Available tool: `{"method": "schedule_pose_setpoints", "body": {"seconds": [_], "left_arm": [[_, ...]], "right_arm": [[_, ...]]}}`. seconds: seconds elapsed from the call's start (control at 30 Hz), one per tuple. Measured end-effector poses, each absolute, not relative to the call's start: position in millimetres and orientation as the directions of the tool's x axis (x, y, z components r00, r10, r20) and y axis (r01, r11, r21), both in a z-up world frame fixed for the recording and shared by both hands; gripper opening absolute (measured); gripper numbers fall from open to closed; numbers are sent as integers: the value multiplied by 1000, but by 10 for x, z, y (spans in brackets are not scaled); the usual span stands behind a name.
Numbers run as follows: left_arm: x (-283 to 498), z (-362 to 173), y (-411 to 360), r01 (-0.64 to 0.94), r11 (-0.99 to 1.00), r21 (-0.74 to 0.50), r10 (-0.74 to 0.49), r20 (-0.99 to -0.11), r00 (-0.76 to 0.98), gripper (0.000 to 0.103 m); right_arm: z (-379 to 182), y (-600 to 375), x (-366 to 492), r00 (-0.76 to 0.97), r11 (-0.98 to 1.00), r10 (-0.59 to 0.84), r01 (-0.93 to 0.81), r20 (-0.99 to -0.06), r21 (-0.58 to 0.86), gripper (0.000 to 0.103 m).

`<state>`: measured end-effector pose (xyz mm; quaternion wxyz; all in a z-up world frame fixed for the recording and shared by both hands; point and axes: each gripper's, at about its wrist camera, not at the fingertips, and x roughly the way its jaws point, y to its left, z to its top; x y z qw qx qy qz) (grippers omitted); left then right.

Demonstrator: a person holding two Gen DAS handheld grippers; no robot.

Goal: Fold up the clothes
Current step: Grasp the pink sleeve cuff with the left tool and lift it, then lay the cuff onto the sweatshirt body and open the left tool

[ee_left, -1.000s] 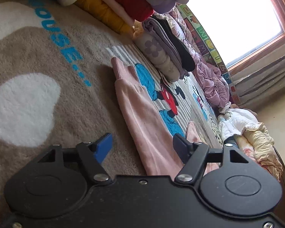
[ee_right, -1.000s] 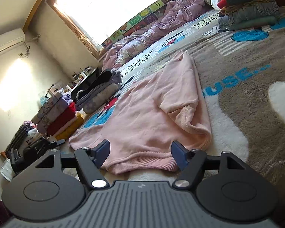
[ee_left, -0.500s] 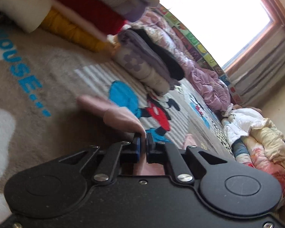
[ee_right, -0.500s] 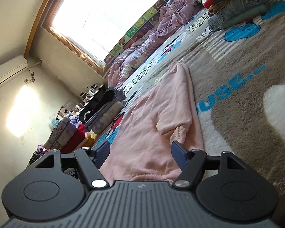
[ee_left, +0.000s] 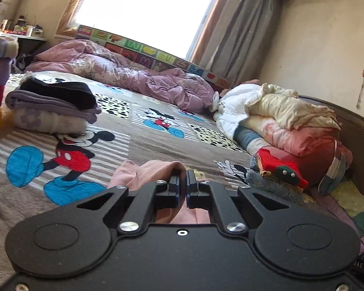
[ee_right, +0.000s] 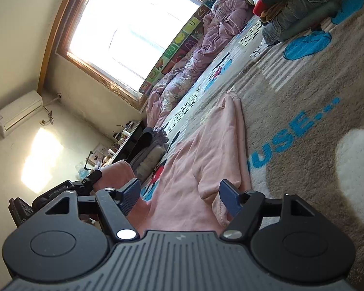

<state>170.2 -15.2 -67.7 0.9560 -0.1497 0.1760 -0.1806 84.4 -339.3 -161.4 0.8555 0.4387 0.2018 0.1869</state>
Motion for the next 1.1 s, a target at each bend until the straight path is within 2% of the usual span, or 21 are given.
{"method": "schedule_pose_setpoints", "body": {"seconds": [0.47,0.73,0.8,0.83,0.87,1.1], "left_arm": [[1706,-808,-1488,460,881,-106,-466,-356,810,2],[1681,-1317,-2302,554,818,154,-415,-509,754,3],[1646,-1410,-2387,587,782,209,-410,-536,738,22],[1612,-1418,-2386,604,763,230,-417,-539,732,53],[1577,-1427,-2384,620,744,250,-423,-543,726,69],[1338,-1487,-2374,717,584,381,-460,-572,679,70]], "right_arm": [[-1709,-3816,1004,891,381,450,-121,-69,917,72],[-1797,-4014,1002,914,346,399,-81,-69,935,73],[-1827,-4055,999,919,357,383,-59,-88,932,73],[-1842,-4077,998,922,361,375,-48,-98,931,73],[-1853,-4095,996,924,365,368,-39,-106,930,73],[-1917,-4201,987,935,381,326,6,-141,925,73]]}}
